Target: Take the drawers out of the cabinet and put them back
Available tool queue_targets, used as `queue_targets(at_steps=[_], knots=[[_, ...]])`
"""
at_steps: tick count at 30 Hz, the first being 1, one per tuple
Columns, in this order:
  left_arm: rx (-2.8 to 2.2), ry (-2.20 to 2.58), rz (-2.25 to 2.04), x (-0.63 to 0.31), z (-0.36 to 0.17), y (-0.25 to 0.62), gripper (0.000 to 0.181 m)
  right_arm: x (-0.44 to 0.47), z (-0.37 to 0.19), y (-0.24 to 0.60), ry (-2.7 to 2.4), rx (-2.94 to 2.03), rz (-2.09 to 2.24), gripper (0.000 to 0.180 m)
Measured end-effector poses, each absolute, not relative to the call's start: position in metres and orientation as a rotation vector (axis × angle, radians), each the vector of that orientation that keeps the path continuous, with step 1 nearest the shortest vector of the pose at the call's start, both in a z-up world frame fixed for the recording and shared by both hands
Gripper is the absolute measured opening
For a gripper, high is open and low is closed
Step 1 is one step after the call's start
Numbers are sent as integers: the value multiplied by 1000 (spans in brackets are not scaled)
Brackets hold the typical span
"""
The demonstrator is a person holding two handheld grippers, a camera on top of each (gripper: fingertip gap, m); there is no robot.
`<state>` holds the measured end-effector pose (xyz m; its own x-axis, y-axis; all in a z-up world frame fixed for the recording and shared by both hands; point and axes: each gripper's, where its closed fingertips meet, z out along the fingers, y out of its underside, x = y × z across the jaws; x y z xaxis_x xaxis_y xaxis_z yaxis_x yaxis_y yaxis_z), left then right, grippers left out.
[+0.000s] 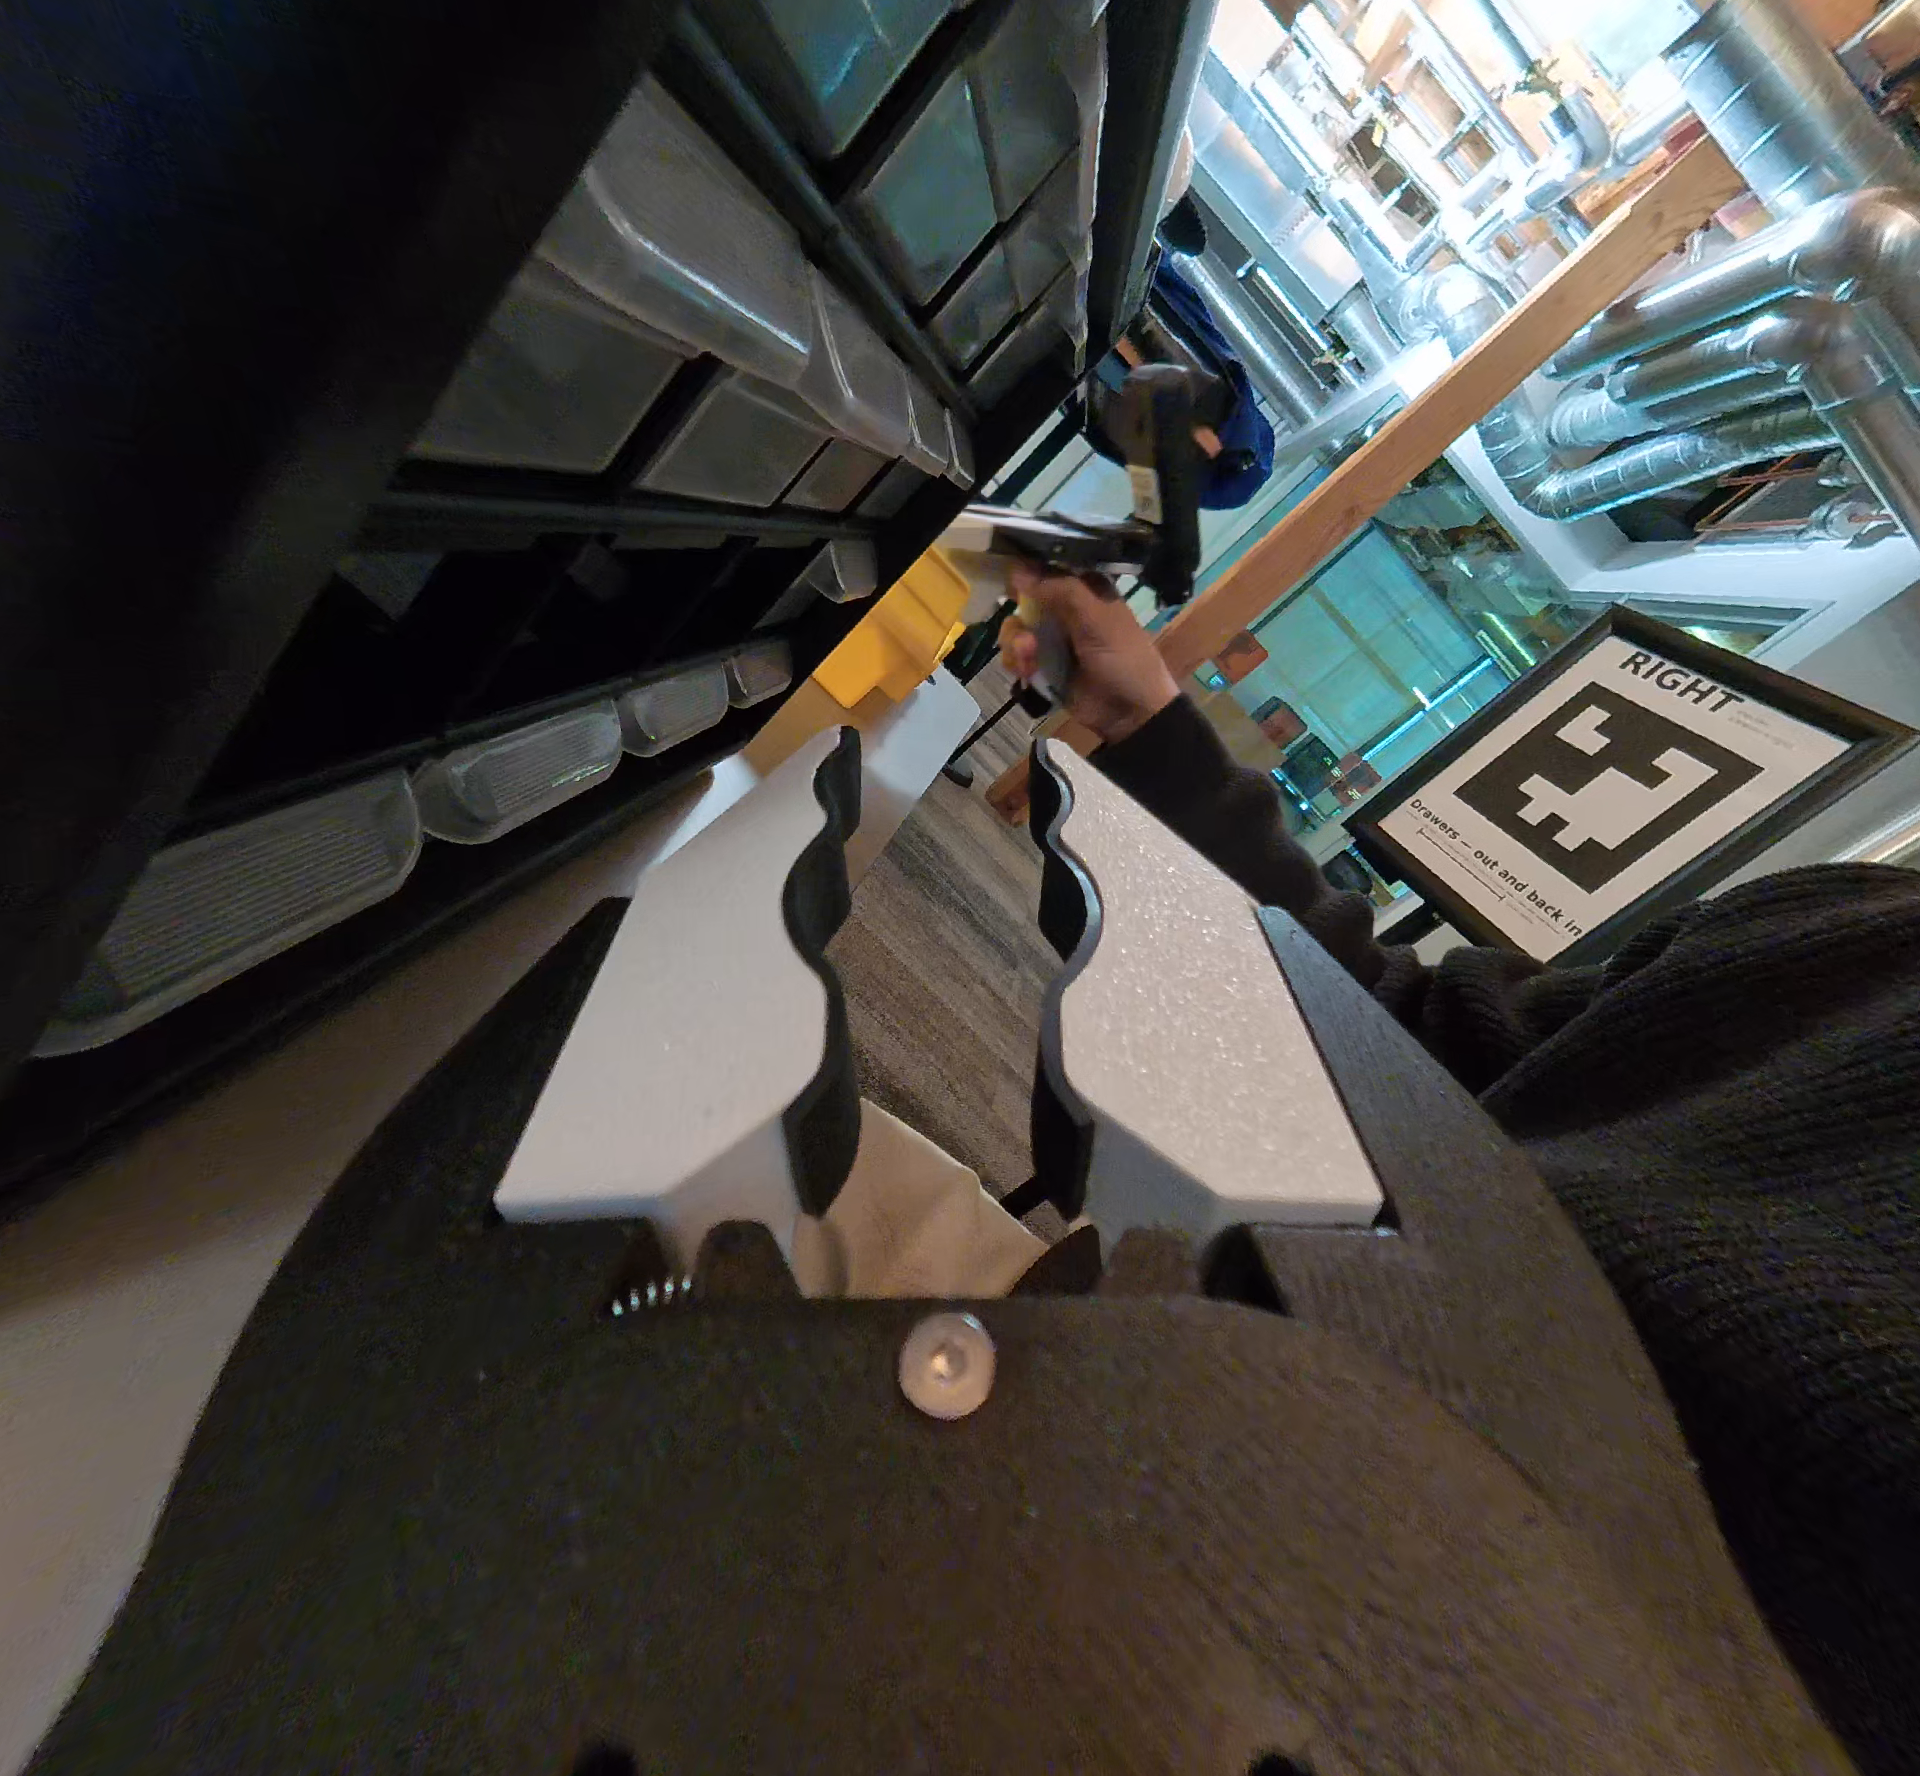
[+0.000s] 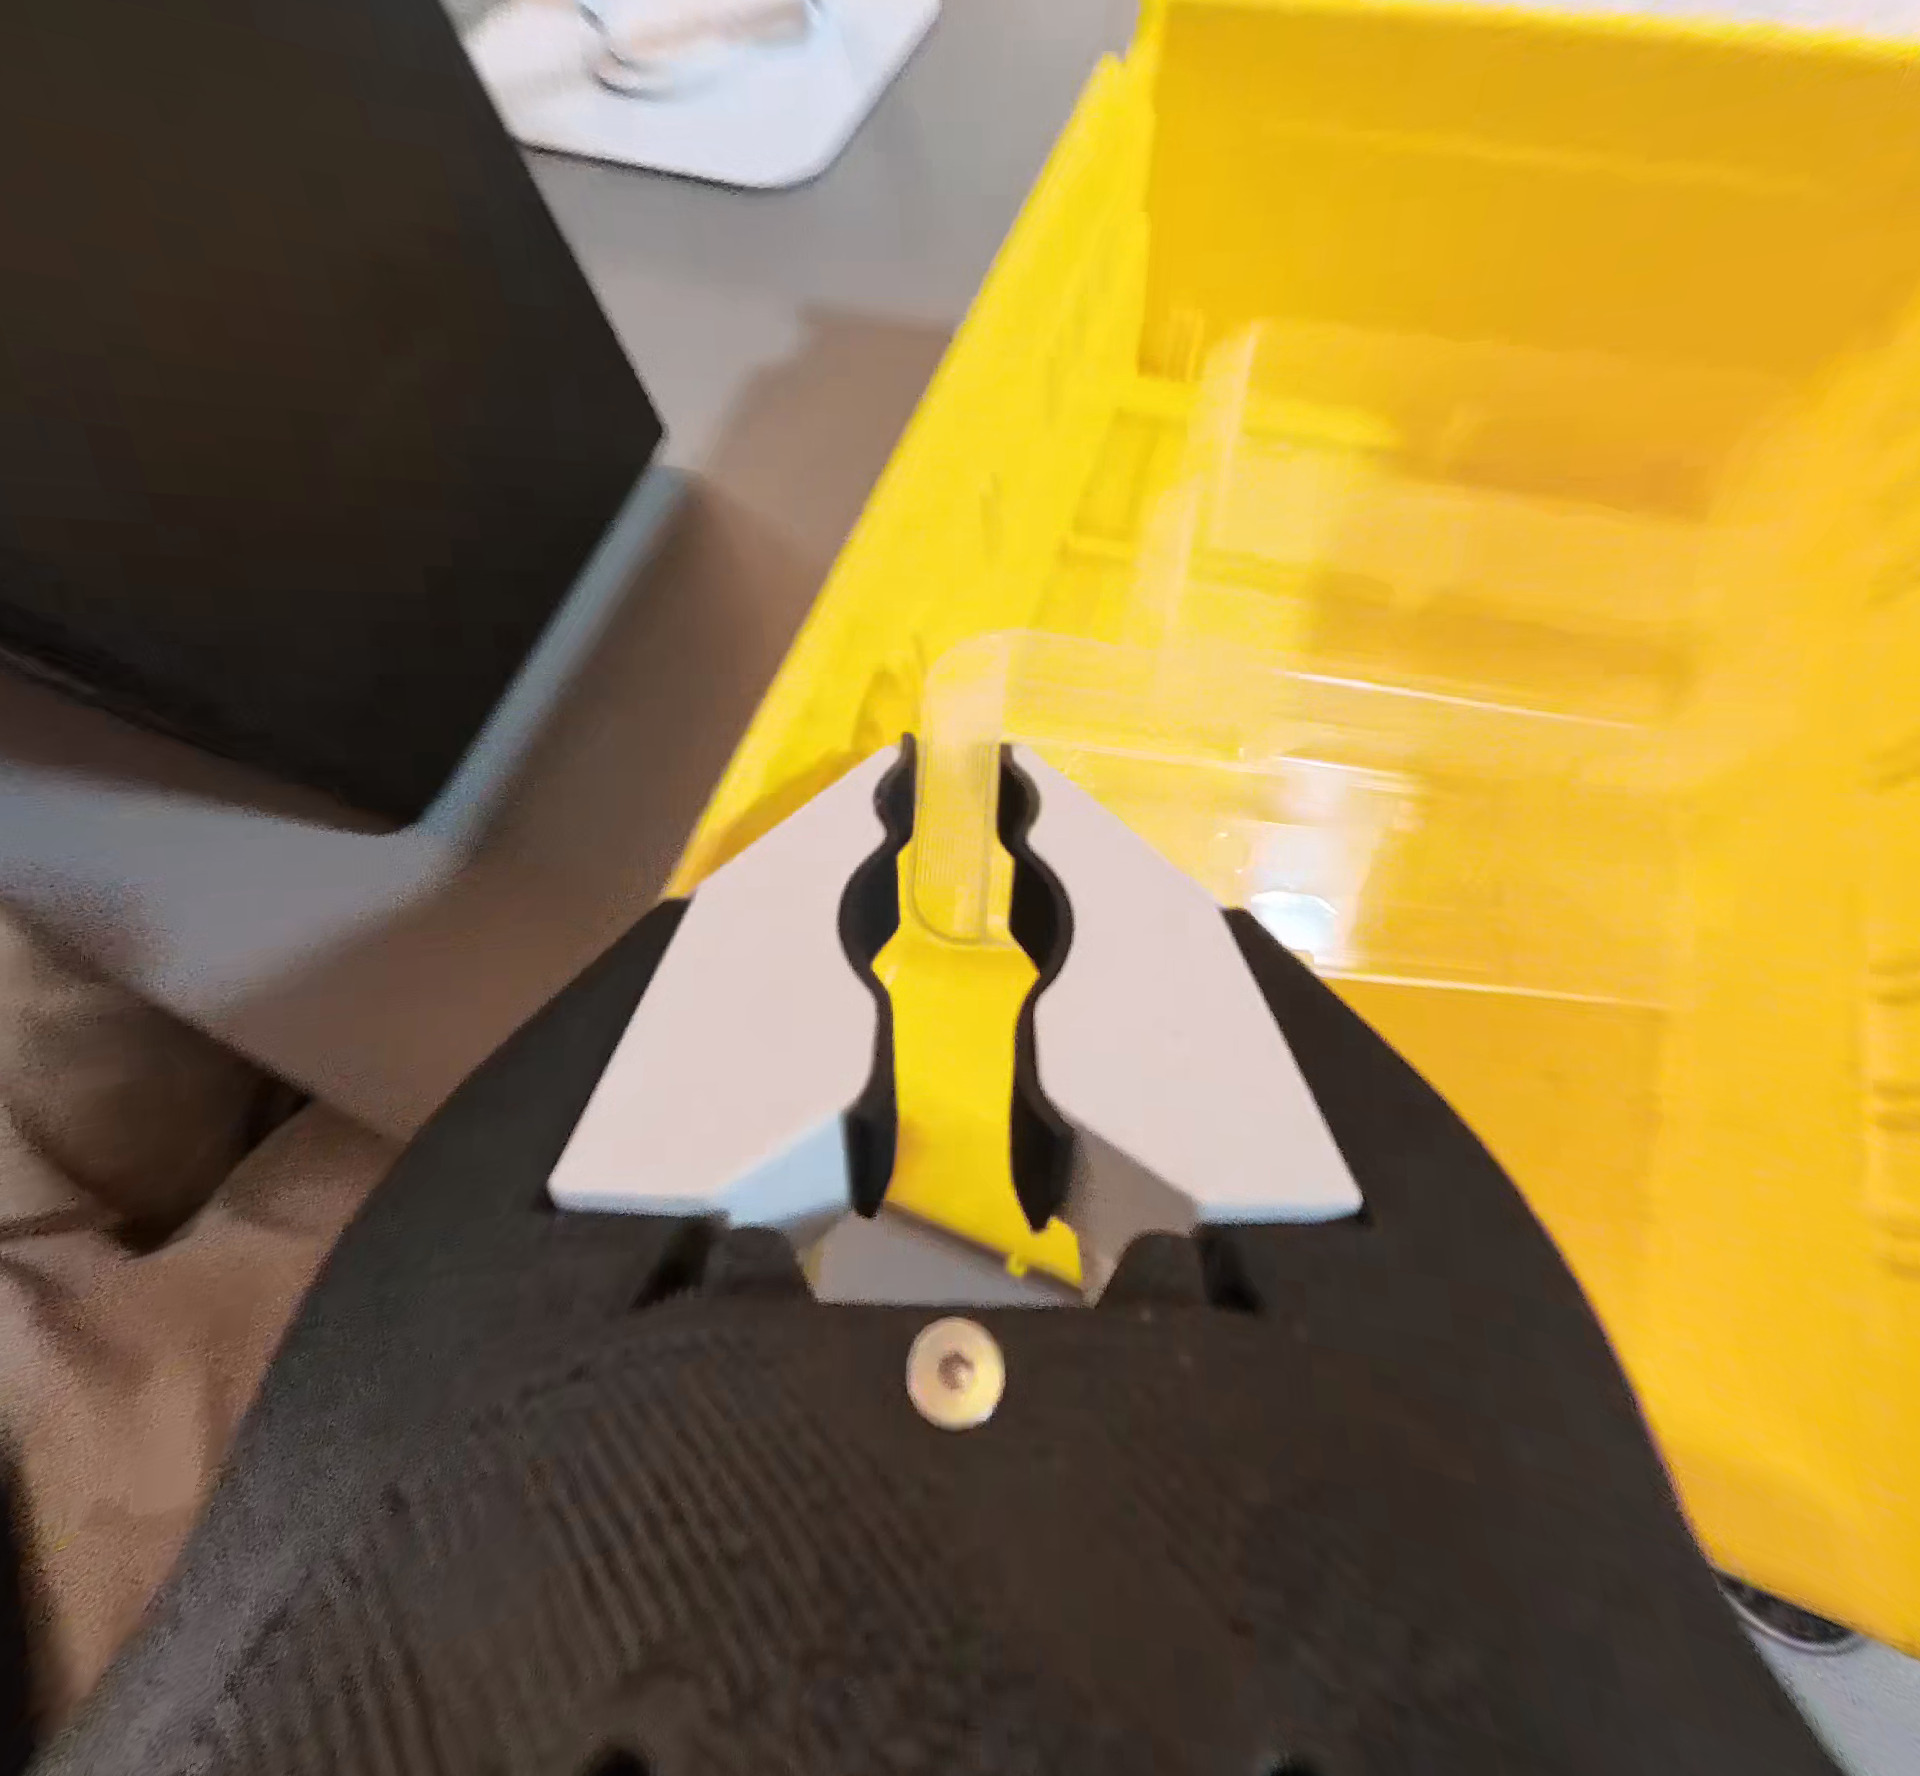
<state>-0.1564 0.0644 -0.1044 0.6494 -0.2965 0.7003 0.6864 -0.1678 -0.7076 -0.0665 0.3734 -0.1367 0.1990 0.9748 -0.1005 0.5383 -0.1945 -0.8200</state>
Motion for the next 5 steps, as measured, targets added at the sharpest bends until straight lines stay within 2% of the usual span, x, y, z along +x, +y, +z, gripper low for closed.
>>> queue_targets(at_steps=[5], knots=[[-1510,-349,-914,-156,-107,65,29,-82,-177,389,-1481,-1915,732,13]])
